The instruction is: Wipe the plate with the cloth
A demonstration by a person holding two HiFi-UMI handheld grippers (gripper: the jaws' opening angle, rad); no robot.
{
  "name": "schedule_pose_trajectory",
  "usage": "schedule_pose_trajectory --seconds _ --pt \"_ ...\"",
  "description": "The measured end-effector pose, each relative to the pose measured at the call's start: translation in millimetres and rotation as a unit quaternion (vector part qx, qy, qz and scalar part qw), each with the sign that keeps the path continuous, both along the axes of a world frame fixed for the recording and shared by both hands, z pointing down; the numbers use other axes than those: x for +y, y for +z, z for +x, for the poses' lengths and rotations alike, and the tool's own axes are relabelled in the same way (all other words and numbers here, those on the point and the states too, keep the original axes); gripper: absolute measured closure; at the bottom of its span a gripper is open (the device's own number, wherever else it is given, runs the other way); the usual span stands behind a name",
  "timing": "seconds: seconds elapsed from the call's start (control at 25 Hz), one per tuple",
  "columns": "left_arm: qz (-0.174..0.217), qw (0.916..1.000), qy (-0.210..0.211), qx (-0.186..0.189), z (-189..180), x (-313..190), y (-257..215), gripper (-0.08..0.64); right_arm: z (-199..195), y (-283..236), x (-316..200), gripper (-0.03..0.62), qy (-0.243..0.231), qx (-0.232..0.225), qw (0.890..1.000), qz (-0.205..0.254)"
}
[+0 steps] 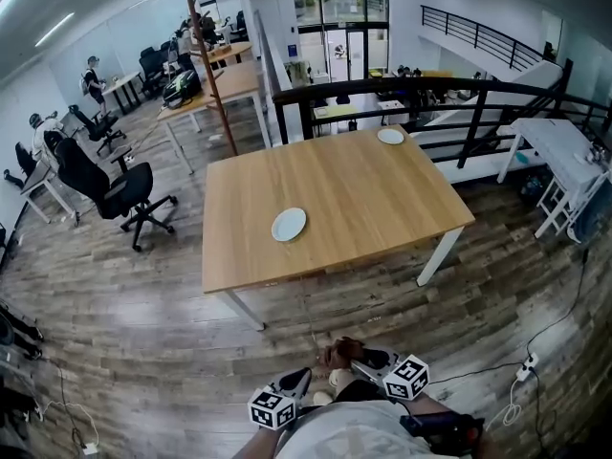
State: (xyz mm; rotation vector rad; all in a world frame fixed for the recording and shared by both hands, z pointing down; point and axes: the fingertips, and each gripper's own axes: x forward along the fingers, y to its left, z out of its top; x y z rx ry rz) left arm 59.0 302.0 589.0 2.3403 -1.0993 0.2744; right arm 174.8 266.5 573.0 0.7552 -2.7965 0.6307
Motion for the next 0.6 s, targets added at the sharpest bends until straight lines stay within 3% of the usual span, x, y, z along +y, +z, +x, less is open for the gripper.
schedule_pose_trajectory --seconds 0.6 --pt "0.000 0.9999 -0.013 0.005 -6 -11 0 0.547 -5 -3 -15 0.465 -0.004 0.005 1.000 -0.002"
